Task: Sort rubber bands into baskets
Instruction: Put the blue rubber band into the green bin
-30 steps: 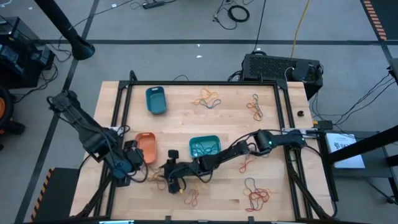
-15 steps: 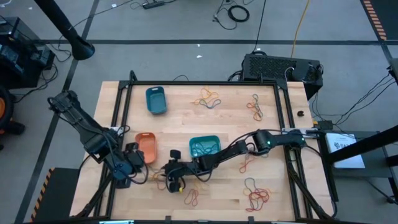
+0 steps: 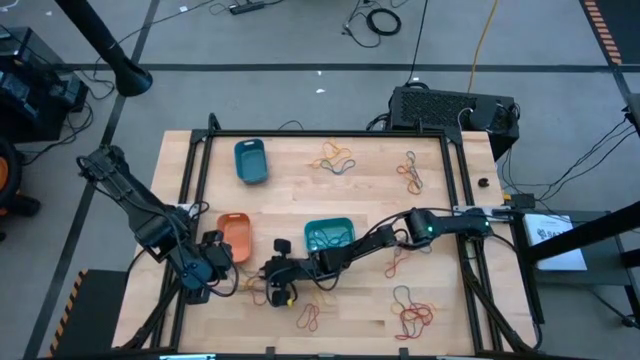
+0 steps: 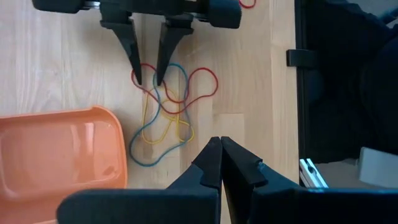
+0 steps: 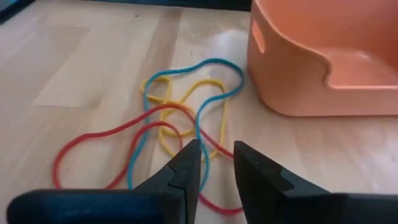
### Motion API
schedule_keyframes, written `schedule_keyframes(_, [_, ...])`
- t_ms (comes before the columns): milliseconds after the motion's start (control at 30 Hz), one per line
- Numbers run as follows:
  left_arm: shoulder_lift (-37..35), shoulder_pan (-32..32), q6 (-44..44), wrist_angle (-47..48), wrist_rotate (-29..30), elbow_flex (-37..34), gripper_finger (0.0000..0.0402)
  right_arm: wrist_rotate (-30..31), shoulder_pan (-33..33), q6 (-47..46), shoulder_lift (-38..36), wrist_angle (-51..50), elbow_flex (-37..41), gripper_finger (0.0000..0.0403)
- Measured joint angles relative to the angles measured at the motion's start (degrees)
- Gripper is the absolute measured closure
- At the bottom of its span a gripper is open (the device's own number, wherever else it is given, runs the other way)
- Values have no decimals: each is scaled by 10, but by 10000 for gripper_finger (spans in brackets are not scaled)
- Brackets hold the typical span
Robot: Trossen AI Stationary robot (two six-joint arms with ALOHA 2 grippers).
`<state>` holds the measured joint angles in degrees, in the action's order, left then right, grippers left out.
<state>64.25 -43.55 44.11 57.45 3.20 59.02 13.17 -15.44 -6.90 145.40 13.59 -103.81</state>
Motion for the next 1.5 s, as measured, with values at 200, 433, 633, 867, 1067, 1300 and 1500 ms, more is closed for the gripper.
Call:
schedule_keyframes(200, [0, 0, 0, 0, 0, 0, 394, -31, 0, -4, 0, -5, 0, 314])
schedule_keyframes(433, [0, 0, 0, 0, 0, 0, 394, -28, 4, -11, 3, -5, 0, 319])
schedule_keyframes(633, [0, 0, 0, 1, 0, 0, 394, -43, 13, -15, 12, -5, -1, 355])
schedule_keyframes(867, [0, 0, -10, 0, 34, 0, 394, -43, 11, 19, -1, -4, 0, 398])
schedule_keyframes(1067, [0, 0, 5, 0, 65, 0, 394, -19, -1, 56, -24, 4, -14, 402])
schedule_keyframes(1300, [4, 0, 11, -20, 91, -24, 376, 35, -30, 97, -62, -8, -14, 402])
schedule_keyframes(1500, [26, -1, -31, -75, 64, -63, 315, 68, -49, 106, -85, -35, -14, 403])
